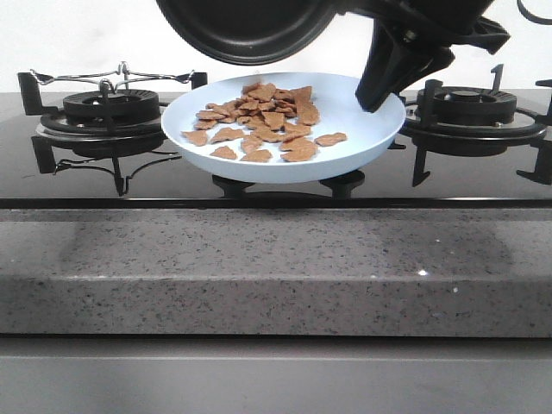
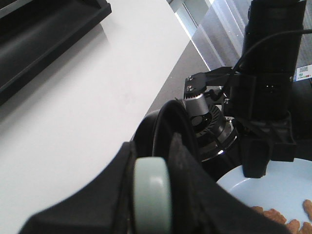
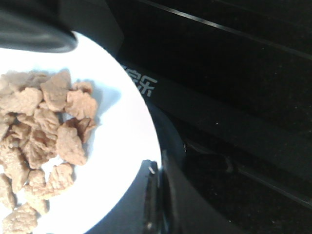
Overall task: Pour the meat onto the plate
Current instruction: 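Tilt the pan with the left gripper to pour meat onto the plate, then carry the pan back with the left gripper and set it on its burner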
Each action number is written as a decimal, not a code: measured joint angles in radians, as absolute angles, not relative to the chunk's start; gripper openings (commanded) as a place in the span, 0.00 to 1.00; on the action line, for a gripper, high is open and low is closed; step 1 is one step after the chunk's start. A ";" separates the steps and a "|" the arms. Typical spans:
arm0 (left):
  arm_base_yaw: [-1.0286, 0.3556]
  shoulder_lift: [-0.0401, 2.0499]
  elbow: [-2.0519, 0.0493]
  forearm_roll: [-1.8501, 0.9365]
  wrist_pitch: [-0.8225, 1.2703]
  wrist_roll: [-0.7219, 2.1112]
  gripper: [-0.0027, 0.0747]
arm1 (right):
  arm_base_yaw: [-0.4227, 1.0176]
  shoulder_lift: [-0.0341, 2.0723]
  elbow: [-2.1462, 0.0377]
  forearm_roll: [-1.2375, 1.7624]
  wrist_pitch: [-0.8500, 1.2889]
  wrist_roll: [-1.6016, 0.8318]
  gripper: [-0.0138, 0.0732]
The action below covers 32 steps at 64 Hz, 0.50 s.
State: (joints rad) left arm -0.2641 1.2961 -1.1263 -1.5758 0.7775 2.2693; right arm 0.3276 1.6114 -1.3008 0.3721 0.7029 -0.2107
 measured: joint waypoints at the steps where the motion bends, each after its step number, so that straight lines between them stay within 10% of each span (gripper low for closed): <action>1: -0.264 1.296 -1.126 -1.576 0.778 2.269 0.01 | 0.328 1.611 -1.301 0.372 0.703 -0.211 0.08; 32: -0.226 1.295 -1.126 -1.605 0.613 1.958 0.01 | 0.328 1.611 -1.301 0.372 0.703 -0.211 0.08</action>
State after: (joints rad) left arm -0.2264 1.2954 -1.1263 -1.6055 0.6125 1.9578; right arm 0.3276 1.6114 -1.3008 0.3721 0.7029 -0.2107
